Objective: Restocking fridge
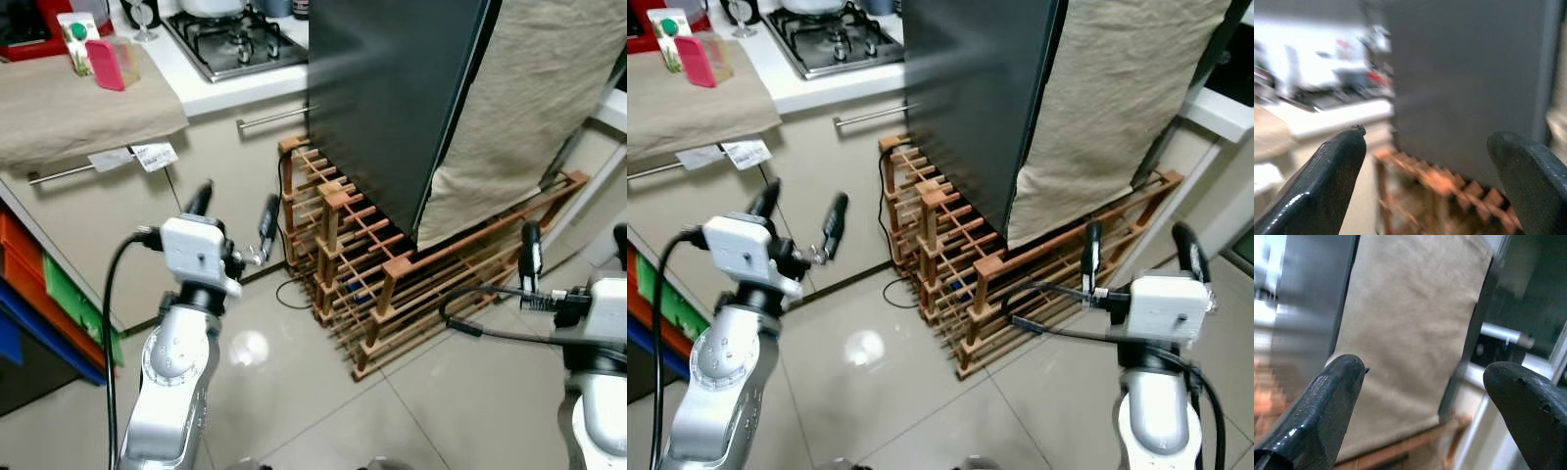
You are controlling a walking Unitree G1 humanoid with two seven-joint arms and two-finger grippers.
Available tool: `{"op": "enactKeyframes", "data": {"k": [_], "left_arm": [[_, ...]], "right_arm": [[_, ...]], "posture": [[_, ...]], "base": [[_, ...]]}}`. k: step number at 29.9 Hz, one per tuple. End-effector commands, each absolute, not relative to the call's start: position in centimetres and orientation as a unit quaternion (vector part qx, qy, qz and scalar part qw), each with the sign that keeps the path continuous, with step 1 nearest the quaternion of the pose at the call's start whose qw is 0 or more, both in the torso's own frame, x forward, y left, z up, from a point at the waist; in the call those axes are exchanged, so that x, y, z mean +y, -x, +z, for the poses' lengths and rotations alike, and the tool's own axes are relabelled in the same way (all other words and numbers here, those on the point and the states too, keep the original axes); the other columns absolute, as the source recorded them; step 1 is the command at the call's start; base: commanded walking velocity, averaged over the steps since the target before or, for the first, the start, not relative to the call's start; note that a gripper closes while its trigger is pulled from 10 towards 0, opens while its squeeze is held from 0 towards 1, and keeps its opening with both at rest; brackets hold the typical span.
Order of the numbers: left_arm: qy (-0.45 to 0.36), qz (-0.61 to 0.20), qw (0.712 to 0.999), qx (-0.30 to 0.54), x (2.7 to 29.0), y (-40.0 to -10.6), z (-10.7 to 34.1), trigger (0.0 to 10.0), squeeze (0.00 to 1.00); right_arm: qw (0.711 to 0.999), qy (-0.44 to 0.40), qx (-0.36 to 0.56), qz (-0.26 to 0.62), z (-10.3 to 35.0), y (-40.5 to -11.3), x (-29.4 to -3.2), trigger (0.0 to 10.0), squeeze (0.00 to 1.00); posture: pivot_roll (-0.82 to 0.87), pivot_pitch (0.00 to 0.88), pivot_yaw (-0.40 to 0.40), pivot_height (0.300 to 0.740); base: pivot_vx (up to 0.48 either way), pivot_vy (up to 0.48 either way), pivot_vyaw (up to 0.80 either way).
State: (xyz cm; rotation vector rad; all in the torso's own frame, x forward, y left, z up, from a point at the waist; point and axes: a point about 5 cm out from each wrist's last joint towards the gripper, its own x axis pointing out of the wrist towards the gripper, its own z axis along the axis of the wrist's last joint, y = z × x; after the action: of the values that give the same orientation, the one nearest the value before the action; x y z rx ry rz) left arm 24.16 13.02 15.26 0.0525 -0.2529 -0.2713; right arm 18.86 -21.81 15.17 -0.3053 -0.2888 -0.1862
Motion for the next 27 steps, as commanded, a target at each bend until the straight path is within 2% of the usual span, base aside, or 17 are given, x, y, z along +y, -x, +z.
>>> {"op": "enactKeyframes", "data": {"k": [1,3,8,17,27], "left_arm": [[-0.016,-0.146,0.979,-0.143,12.9,-24.1,16.4,10.0,0.00],[0.013,-0.143,0.976,-0.165,12.7,-24.5,17.2,10.0,0.00],[0.029,-0.155,0.968,-0.195,11.5,-25.5,18.4,10.0,0.00],[0.056,-0.232,0.955,-0.176,9.4,-26.3,18.2,10.0,0.00],[0.067,-0.233,0.954,-0.177,9.2,-26.2,18.2,10.0,0.00]], "right_arm": [[0.970,0.153,-0.166,-0.086,15.9,-18.9,-21.5,10.0,0.00],[0.968,0.153,-0.179,-0.087,16.3,-19.1,-21.5,10.0,0.00],[0.959,0.171,-0.206,-0.091,17.1,-19.3,-21.3,10.0,0.00],[0.963,0.164,-0.182,-0.109,15.2,-20.2,-21.4,10.0,0.00],[0.960,0.170,-0.195,-0.106,16.1,-20.4,-21.3,10.0,0.00]], "posture": [[-0.23,0.016,0.022,0.740],[-0.23,0.009,0.024,0.740],[-0.24,0.001,0.027,0.740],[-0.25,0.004,0.035,0.740],[-0.25,0.012,0.033,0.740]], "base": [[0.000,0.000,0.00],[0.311,-0.152,0.00],[0.394,-0.222,0.00],[0.440,0.000,0.00],[0.469,0.000,0.00]]}}
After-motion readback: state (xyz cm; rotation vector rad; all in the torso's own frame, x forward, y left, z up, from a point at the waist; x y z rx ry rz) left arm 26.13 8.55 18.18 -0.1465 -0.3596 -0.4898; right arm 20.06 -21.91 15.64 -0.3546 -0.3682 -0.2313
